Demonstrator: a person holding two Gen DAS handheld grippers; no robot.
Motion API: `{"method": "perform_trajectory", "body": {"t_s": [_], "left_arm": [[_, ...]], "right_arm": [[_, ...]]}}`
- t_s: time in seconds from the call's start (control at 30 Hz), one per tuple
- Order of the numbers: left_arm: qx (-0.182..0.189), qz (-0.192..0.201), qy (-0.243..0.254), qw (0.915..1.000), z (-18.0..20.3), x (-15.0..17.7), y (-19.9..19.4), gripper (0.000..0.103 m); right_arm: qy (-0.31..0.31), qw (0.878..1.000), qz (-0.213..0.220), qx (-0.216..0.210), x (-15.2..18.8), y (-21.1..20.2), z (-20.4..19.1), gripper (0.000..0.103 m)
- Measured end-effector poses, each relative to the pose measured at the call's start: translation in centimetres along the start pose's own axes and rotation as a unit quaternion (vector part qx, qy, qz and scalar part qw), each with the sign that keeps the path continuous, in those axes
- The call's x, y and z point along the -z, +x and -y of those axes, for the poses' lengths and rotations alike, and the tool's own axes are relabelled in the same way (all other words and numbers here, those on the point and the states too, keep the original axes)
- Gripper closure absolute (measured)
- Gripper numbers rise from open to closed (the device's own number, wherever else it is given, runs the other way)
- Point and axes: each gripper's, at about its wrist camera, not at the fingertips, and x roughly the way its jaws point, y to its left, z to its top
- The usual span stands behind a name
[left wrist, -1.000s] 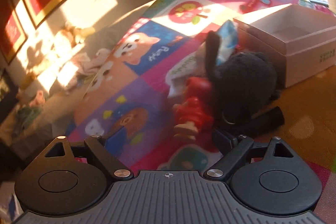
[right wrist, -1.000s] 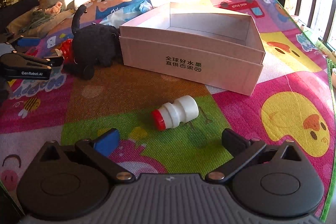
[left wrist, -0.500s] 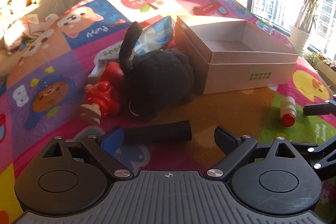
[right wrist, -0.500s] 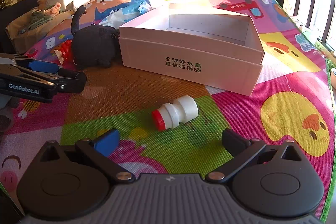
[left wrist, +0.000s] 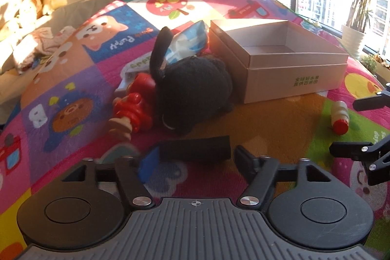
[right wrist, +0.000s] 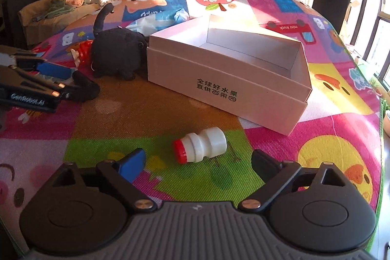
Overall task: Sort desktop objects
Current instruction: 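Carry the black stick into the white box with the left gripper while the right gripper grasps the bottle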
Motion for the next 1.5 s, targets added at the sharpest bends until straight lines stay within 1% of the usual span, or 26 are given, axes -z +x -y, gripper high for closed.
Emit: {"method": "perform_trajectory", "body": {"t_s": [0.03,0.07,0.13,0.27,0.37,0.43,0.5,0.57,0.63,0.7,0.73,0.77,0.8,0.9,0.97,1.03,1.1,1.2,1.27,1.33,1.43,1.47,1.5], "left_arm": [[-0.002,0.004,-0.002,1.0,0.0,0.1,-0.2,0.01],[-0.006,0.008,-0.002,0.9999,0.0,0.1,-0.3,0.008],[-0.012,0.014,-0.002,0.9998,-0.1,0.0,-0.2,0.008],[-0.007,-0.004,-0.006,0.9999,-0.4,0.2,1.0,0.008],[0.008,-0.012,-0.017,0.9998,-0.8,0.5,1.5,0.012],[0.018,-0.01,-0.021,0.9996,-1.1,0.5,1.4,0.022],[0.018,-0.011,-0.018,0.9996,-1.1,0.6,1.3,0.022],[0.022,-0.012,-0.013,0.9996,-1.0,0.8,1.0,0.022],[0.033,-0.014,-0.01,0.9993,-0.8,1.0,0.5,0.022],[0.046,-0.016,-0.008,0.9988,-0.5,1.2,0.0,0.022],[0.052,-0.016,-0.006,0.9985,-0.2,1.3,-0.3,0.022],[0.057,-0.016,-0.003,0.9983,0.0,1.4,-0.6,0.022],[0.06,-0.014,0.001,0.9981,0.2,1.5,-0.9,0.022],[0.072,-0.004,0.011,0.9974,0.8,1.6,-1.9,0.022],[0.082,0.009,0.017,0.9964,1.0,1.2,-2.9,0.022],[0.097,0.034,0.021,0.9944,1.3,0.0,-3.9,0.022],[0.11,0.071,0.036,0.9908,1.9,-2.1,-4.8,0.022],[0.118,0.133,0.074,0.9814,3.5,-5.7,-4.9,0.022],[0.124,0.164,0.095,0.974,4.7,-8.0,-3.8,0.022],[0.126,0.177,0.102,0.9707,5.6,-10.4,-2.1,0.022],[0.132,0.176,0.088,0.9716,5.8,-13.9,0.5,0.02],[0.135,0.172,0.084,0.9723,5.7,-14.6,1.1,0.017],[0.129,0.17,0.077,0.974,5.6,-15.0,1.4,0.011]], "right_arm": [[0.001,1.0,0.002,-0.002,0.1,-0.1,-0.1,0.008],[0.0,1.0,0.004,-0.001,0.2,-0.1,-0.2,0.008],[-0.005,1.0,0.008,0.003,0.3,-0.2,-0.4,0.008],[-0.007,1.0,0.012,-0.002,0.4,-0.3,-0.4,0.008],[-0.011,1.0,0.017,-0.015,0.4,-0.5,-0.3,0.008],[-0.02,0.999,0.021,-0.024,0.4,-0.6,-0.2,0.008],[-0.027,0.999,0.026,-0.023,0.3,-0.7,0.0,0.011],[-0.028,0.999,0.03,-0.024,0.0,-0.7,0.5,0.02],[-0.017,0.999,0.027,-0.03,-0.2,-0.4,1.2,0.024],[-0.003,0.999,0.016,-0.036,-0.3,0.3,1.9,0.034],[0.006,0.999,0.006,-0.041,-0.4,0.7,2.1,0.042],[0.02,0.999,0.008,-0.045,-0.5,0.6,2.3,0.052],[0.025,0.999,0.006,-0.046,-0.6,0.6,2.3,0.057],[0.022,0.999,0.005,-0.043,-0.8,-0.7,1.9,0.057],[0.01,0.999,0.008,-0.047,-0.9,-2.5,1.5,0.057],[-0.006,0.999,0.023,-0.043,-1.4,-5.0,1.2,0.057],[-0.013,0.998,0.05,-0.023,-2.6,-7.6,1.5,0.057],[0.009,0.996,0.094,0.007,-5.2,-10.1,3.3,0.057],[0.016,0.992,0.119,0.028,-7.0,-10.4,4.5,0.057],[0.023,0.99,0.131,0.036,-8.9,-9.6,5.9,0.057],[0.043,0.989,0.137,0.043,-11.9,-7.2,8.0,0.057],[0.051,0.989,0.137,0.035,-12.7,-6.3,8.7,0.056],[0.063,0.989,0.132,0.026,-13.2,-5.4,9.3,0.054]]}}
